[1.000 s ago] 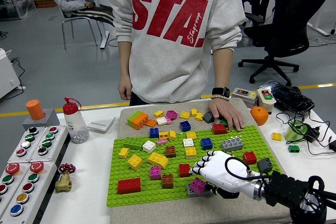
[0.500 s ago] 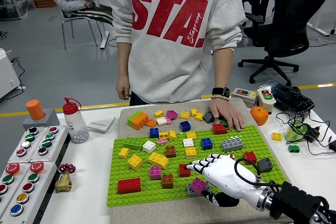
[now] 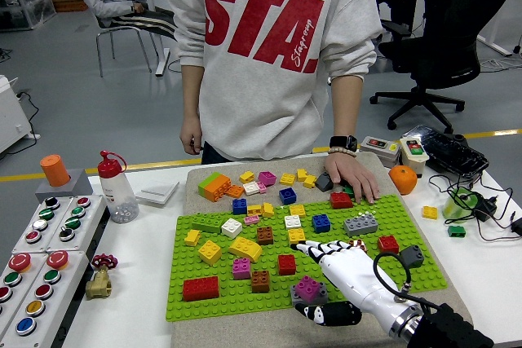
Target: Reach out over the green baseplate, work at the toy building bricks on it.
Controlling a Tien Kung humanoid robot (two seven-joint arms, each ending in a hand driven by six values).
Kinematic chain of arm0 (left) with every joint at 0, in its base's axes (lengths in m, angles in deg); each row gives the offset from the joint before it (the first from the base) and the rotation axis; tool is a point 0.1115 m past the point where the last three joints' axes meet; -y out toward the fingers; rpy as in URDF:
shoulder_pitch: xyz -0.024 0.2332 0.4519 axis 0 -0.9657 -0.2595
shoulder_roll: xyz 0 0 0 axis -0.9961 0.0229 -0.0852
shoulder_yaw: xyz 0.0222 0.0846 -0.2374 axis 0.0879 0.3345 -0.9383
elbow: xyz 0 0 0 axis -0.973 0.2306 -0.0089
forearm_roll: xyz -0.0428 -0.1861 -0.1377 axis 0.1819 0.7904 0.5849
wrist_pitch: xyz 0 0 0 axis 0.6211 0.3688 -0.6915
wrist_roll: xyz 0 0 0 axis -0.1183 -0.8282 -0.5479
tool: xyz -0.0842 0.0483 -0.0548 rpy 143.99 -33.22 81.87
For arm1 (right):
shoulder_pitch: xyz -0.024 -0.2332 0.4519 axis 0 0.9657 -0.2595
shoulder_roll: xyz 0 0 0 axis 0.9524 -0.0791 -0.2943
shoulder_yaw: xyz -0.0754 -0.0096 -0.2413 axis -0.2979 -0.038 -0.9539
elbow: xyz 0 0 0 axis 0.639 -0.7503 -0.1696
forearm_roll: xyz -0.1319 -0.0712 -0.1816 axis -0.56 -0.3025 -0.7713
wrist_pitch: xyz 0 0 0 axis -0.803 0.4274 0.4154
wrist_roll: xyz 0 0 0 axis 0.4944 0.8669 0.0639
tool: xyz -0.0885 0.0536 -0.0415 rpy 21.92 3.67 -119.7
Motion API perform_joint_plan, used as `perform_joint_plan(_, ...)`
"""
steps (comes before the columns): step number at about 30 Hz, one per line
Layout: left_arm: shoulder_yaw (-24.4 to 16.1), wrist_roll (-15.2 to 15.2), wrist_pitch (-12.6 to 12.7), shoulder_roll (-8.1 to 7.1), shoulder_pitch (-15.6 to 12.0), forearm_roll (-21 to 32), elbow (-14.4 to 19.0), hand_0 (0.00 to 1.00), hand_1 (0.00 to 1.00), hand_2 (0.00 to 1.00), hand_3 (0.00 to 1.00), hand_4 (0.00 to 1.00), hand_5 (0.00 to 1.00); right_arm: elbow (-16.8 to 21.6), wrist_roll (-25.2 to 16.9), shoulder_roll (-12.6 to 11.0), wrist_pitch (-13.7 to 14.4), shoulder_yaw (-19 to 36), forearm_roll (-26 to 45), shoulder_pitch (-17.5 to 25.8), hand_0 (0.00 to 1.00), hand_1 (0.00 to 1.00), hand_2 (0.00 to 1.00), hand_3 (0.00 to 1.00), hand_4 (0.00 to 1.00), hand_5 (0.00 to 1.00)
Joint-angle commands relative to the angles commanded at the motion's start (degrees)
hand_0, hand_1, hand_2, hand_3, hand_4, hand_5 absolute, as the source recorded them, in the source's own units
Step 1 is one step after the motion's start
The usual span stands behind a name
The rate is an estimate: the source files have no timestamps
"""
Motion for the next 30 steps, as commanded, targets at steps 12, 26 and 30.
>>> perform_joint_plan(12, 0.1, 0.1, 0.0, -0.12, 0.1, 0.2, 0.0, 0.662, 0.616, 0.62, 0.47, 0.376, 0.998, -6.9, -0.1, 4.4, 3.5, 0.2, -3.3, 0.1, 0.891, 0.862, 0.96, 0.949, 0.802, 0.418)
perform_joint_plan(26, 0.3, 0.1, 0.1, -0.19, 0.4, 0.5, 0.0, 0.662, 0.617, 0.619, 0.468, 0.376, 0.998, -11.1, -0.5, 7.2, 3.5, 0.2, -4.5, -0.5, 0.893, 0.863, 0.963, 0.955, 0.797, 0.406)
perform_joint_plan(30, 0.4, 0.2, 0.1, -0.22, 0.4, 0.6, 0.0, 0.662, 0.617, 0.619, 0.468, 0.376, 0.998, -11.9, -0.5, 7.1, 3.4, 0.2, -5.5, -0.5, 0.893, 0.863, 0.963, 0.955, 0.797, 0.406)
